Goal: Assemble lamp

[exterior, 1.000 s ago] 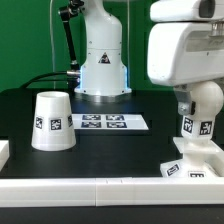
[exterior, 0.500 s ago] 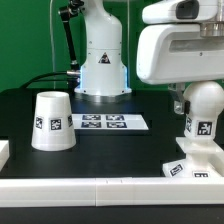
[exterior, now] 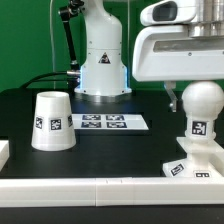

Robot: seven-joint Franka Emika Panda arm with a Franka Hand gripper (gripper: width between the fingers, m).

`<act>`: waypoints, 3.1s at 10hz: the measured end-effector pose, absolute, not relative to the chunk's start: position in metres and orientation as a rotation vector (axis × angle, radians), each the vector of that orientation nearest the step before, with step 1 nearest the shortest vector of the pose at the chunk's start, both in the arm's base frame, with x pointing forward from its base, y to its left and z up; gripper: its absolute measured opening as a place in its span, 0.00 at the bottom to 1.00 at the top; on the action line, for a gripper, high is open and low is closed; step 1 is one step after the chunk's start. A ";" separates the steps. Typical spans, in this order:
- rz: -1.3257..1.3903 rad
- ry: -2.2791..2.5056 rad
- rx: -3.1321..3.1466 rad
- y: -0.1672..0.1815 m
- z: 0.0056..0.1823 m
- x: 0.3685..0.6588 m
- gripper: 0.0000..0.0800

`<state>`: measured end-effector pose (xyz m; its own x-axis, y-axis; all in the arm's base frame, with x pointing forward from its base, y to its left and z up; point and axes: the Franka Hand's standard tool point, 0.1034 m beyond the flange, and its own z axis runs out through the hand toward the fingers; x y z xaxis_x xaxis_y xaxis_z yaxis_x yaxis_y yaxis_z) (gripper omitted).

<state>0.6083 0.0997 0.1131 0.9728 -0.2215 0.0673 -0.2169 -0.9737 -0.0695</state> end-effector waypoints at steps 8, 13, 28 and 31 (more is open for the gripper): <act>0.005 1.334 -2.683 0.100 0.112 0.606 0.72; 0.110 1.760 -2.350 0.104 0.112 0.605 0.72; -0.052 0.271 -2.972 0.107 0.112 0.604 0.87; -0.089 -0.240 -3.017 0.103 0.119 0.610 0.87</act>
Offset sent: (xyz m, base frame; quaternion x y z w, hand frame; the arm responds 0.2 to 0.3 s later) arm -0.0061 0.0013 -0.0050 0.0161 -0.0253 0.2303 0.9727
